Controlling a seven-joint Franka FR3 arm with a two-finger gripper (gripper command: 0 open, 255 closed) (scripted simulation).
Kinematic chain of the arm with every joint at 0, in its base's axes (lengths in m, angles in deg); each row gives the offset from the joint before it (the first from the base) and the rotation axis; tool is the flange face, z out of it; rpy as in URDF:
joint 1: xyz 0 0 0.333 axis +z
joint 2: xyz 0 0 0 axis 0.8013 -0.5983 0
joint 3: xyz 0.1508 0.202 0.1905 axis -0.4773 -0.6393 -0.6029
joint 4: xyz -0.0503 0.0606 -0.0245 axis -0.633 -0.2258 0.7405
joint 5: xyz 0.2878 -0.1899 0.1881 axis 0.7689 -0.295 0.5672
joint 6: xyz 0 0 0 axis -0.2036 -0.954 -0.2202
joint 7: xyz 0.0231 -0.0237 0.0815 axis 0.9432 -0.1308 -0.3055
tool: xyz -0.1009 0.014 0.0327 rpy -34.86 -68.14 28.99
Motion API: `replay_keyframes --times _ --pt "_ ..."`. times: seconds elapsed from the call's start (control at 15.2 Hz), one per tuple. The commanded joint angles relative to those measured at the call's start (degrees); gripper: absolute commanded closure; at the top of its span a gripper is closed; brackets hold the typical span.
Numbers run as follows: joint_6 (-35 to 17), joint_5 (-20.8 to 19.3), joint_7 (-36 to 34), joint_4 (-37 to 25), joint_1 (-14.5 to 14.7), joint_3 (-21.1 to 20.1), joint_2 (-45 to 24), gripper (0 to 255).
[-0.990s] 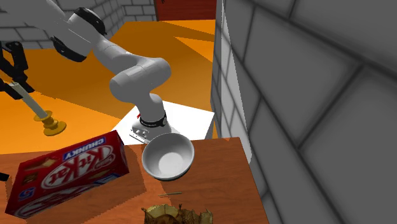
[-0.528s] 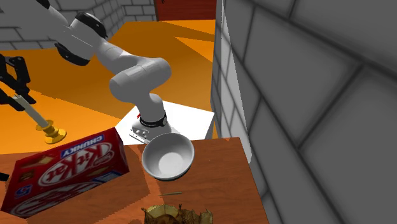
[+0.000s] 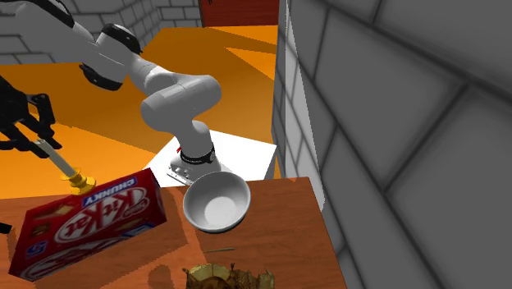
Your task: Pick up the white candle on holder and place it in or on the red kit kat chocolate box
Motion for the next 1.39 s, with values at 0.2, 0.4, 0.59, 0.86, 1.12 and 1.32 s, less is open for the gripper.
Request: replay_keyframes --times 0.2,0.4,0.59,0.86,1.12,1.32 --pt "-1.42 -2.62 0.41 3.75 -1.52 2.57 2.69 255" --pt "-2.17 -4.18 0.67 5.75 -2.43 4.13 4.13 255" --pt "-2.81 -5.62 0.92 7.43 -3.26 5.6 5.36 255" --pt "-2.81 -5.62 0.92 7.43 -3.26 5.6 5.36 255" --pt "-2.8 -5.61 0.92 7.42 -3.26 5.59 5.35 0" --pt "-2.8 -5.61 0.92 7.42 -3.26 5.59 5.35 0"
